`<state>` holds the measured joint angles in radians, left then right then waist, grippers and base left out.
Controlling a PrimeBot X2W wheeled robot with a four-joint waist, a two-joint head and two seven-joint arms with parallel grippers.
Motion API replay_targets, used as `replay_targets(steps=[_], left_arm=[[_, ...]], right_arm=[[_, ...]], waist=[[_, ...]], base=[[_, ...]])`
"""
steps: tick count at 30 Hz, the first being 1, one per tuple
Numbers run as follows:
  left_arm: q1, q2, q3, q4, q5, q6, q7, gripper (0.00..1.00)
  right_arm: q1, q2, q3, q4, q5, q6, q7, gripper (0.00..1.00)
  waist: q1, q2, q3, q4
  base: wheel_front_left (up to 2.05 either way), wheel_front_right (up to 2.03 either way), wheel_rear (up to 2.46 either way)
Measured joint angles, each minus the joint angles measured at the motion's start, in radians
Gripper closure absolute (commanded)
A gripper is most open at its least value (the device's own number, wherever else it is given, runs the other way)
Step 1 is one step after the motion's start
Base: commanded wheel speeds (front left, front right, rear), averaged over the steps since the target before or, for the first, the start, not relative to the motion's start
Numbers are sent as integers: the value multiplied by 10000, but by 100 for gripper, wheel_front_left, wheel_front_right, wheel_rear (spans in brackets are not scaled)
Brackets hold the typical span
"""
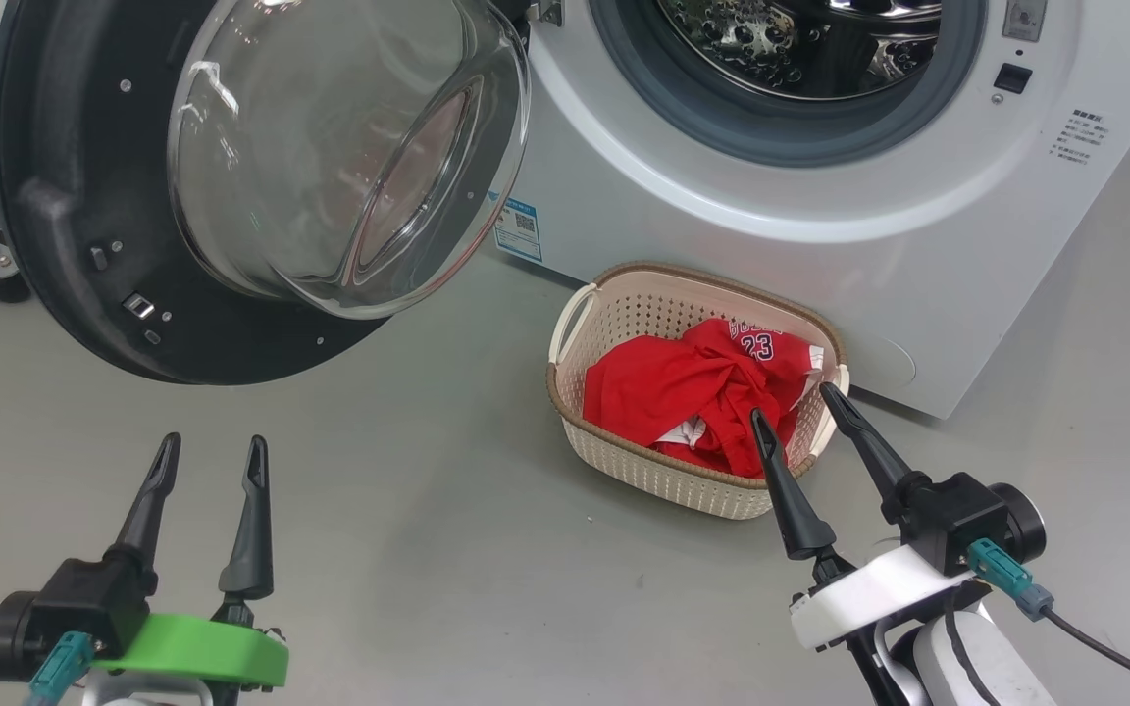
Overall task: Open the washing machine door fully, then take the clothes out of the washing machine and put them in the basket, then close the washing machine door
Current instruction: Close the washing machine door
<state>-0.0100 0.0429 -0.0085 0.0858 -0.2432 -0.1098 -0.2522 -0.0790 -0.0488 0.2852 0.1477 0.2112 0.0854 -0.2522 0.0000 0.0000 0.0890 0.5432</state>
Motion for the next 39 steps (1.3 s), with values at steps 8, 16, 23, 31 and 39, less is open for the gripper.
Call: replay_targets(steps=[8,16,23,31,39], left_arm=[[18,-2,-48,0,0,-2,0,100],[45,-6,-38,-234,119,-12,0,100],[-230,69,140,-999,355,-25,0,100],[-1948,1335,1737,-2301,282,-58,-50,100],[-3344,2798,3584,-2226,-525,-58,-54,100]], right_arm=[[0,0,21,0,0,-4,0,0],[1,0,61,-73,-4,-123,0,0],[0,-8,50,-128,-54,-257,0,0],[-260,-219,217,-125,-362,-257,2,0],[-624,-359,374,-190,-562,-253,105,0]], waist=[[0,0,25,-1],[0,0,310,25],[0,0,720,64],[0,0,1356,-17],[0,0,1913,-251]], base=[[0,0,0],[0,0,0],[0,0,0],[0,0,0],[0,0,0]])
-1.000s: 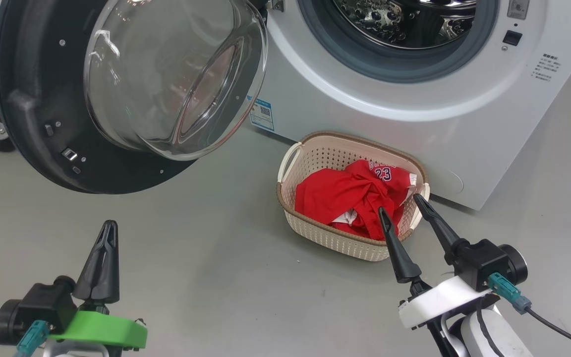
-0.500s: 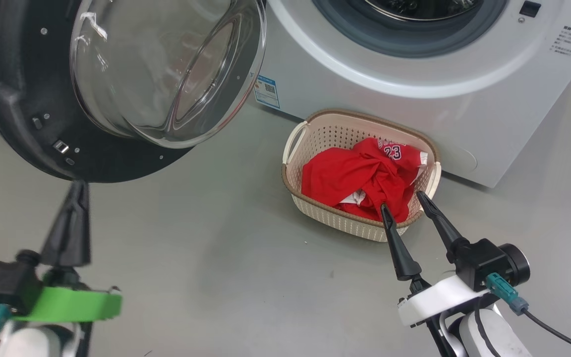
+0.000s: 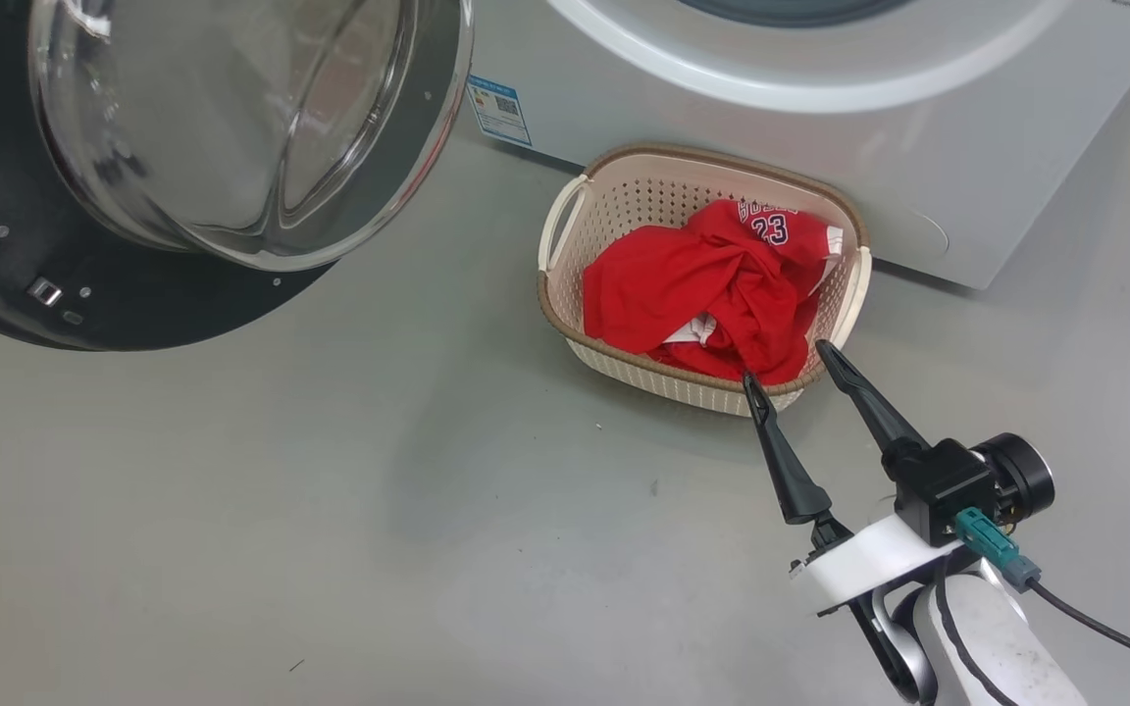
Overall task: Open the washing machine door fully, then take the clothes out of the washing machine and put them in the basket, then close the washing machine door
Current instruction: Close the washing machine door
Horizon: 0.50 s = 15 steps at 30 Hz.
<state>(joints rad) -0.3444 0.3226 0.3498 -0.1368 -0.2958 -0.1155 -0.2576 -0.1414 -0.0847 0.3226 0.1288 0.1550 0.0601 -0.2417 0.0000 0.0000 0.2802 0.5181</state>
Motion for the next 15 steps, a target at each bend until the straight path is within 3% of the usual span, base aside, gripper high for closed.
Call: replay_targets(steps=[3,8,13,15], left_arm=[[-579,491,780,389,-573,0,15,100],[-1809,522,2385,1835,-2683,71,593,100],[-2767,535,3574,3973,-4543,591,1764,100],[-3311,550,4094,5039,-5329,988,2426,100]], right_arm=[[-54,-81,65,2,-155,2,90,0],[-346,-153,100,-15,-270,4,90,0],[-421,-180,113,-10,-270,82,90,0],[-452,-173,136,15,-270,90,90,0]], waist=[[0,0,194,-153],[0,0,429,-485],[0,0,581,-832],[0,0,644,-1019]], base=[[0,0,0],[0,0,0],[0,0,0],[0,0,0]])
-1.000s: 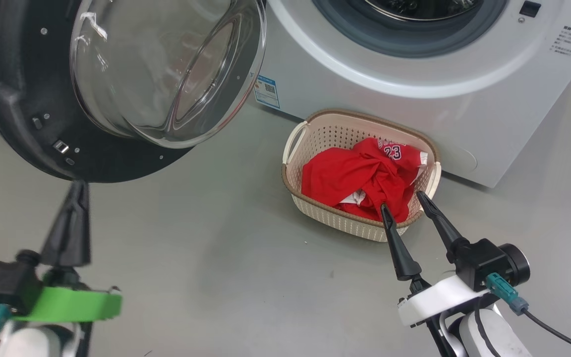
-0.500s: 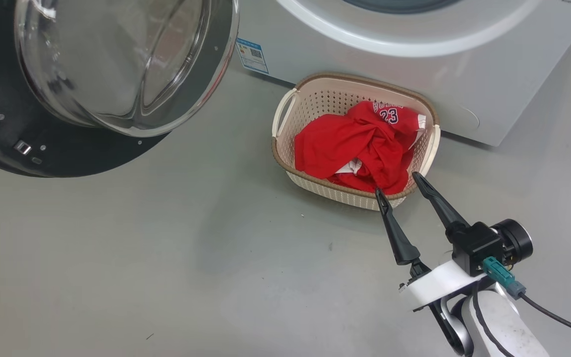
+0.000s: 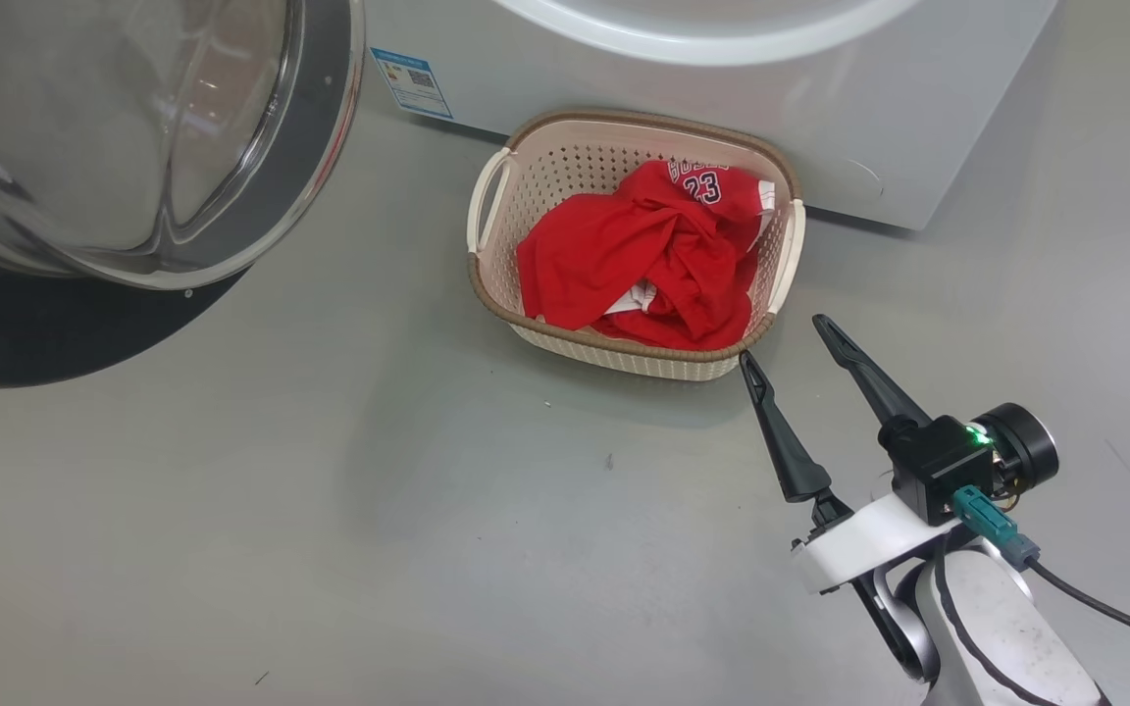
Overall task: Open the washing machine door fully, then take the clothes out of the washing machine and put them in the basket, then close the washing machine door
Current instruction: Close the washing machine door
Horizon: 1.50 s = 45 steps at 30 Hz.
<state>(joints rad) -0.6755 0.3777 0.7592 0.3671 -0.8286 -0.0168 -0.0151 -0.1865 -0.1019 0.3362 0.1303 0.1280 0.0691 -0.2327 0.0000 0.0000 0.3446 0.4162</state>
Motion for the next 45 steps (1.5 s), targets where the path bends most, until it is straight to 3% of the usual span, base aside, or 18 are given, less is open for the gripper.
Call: replay_targets(steps=[7,14,28,45], left_arm=[[-1016,215,1112,1866,-1294,976,1106,100],[-1685,238,1365,3300,-2151,1244,2449,100],[-2255,221,1093,5260,-2604,1360,4683,100],[-2770,437,1085,6335,-2731,1363,6146,100]], right_arm=[[-153,12,33,40,0,2,-2,0],[-155,23,-44,63,2,0,-4,0],[-315,40,-44,119,2,-2,-15,0],[-324,46,-38,259,19,-12,-31,0]], waist=[[0,0,68,-343],[0,0,94,-491],[0,0,93,-490],[0,0,53,-560]], base=[[0,0,0],[0,0,0],[0,0,0],[0,0,0]])
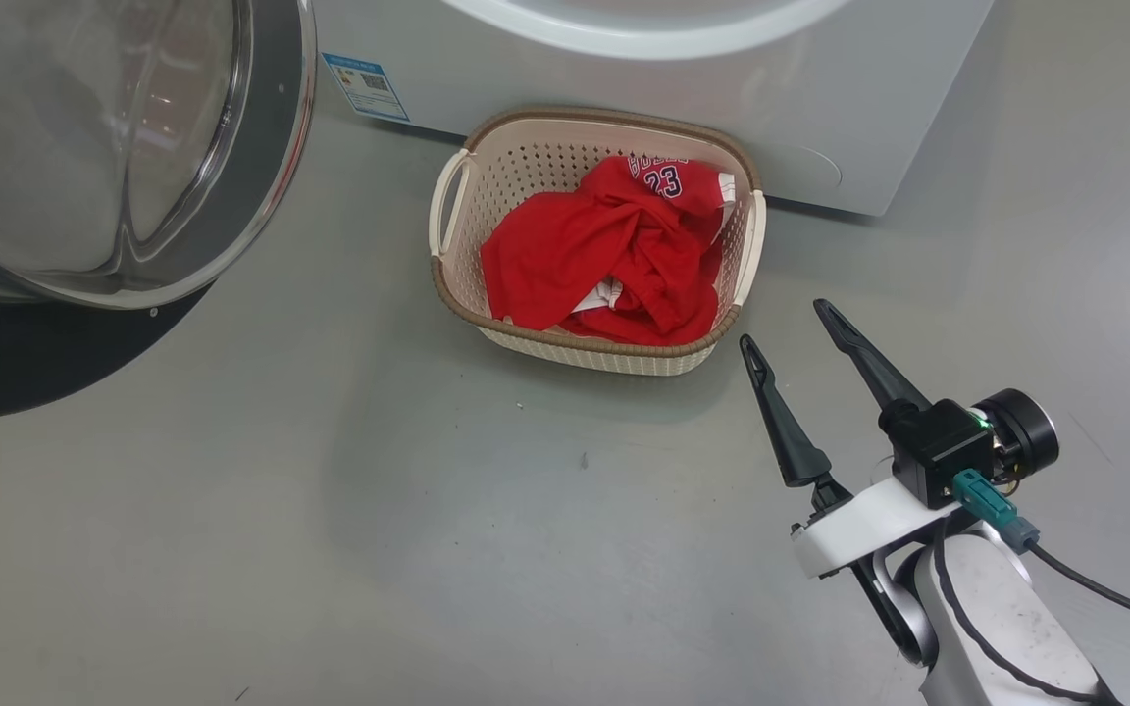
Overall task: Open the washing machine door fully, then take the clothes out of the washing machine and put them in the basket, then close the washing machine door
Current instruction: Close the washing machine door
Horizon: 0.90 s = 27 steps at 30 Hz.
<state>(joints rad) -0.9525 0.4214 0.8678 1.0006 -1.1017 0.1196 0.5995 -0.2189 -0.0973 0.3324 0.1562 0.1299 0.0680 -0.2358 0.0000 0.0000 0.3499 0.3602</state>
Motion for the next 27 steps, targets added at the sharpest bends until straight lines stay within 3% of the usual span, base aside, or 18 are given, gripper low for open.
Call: replay_targets(steps=[14,27], left_arm=[[27,-73,-809,234,33,-48,1661,100],[500,-550,-1367,221,10,-1009,3503,100]], right_arm=[[1,33,-46,180,96,-12,-77,0],[42,121,-44,391,341,-12,-88,0]], waist=[[0,0,-357,83],[0,0,-933,126]], base=[[0,0,0],[0,0,0]])
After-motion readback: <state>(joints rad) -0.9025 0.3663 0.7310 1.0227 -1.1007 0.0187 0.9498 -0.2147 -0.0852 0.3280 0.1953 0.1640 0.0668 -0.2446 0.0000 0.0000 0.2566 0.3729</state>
